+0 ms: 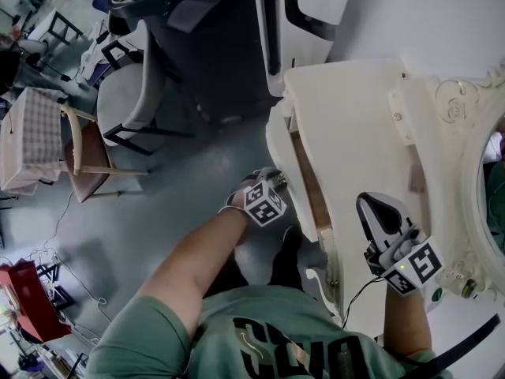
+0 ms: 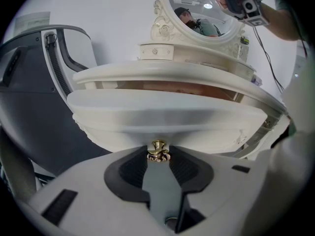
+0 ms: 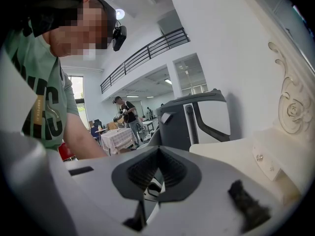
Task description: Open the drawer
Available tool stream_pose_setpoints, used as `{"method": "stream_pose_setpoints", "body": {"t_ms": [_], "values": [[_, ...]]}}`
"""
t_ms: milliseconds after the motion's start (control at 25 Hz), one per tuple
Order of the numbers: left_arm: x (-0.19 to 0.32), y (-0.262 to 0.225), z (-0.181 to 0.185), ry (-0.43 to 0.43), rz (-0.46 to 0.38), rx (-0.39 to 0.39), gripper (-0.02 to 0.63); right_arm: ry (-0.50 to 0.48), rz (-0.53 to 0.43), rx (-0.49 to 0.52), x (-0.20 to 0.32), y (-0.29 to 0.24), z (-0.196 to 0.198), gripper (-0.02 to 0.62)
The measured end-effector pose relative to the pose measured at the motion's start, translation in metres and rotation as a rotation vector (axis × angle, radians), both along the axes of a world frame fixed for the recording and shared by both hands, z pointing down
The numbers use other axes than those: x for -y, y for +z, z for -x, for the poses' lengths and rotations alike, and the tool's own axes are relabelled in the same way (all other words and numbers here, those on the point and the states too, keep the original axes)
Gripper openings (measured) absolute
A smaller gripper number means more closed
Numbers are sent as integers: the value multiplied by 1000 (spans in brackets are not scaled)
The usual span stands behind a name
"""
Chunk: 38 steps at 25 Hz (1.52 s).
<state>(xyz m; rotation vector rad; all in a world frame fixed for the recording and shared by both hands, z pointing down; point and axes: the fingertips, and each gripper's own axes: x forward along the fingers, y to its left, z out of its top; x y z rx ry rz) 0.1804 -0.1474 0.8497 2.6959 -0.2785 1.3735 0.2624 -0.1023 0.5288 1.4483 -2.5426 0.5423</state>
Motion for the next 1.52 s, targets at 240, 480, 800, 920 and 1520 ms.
{"method": "stream_pose_setpoints", "body": {"t_ms": [240, 480, 800, 920, 1520], "values": [[0, 0, 8, -5, -3, 5, 145, -3, -2, 0, 1, -1, 4, 9], [-1, -1, 18, -9, -3, 8, 146, -6, -10, -1, 4, -5, 10, 9], [-1, 0, 31, -25, -2, 13, 144, -20, -12, -2, 8, -4, 18, 9], [-1, 0, 37, -30, -3, 15, 144, -27, -16, -2, 9, -5, 23, 9], [-1, 1, 62, -52, -6, 18, 144, -52, -19, -2, 12, -5, 42, 9]]}}
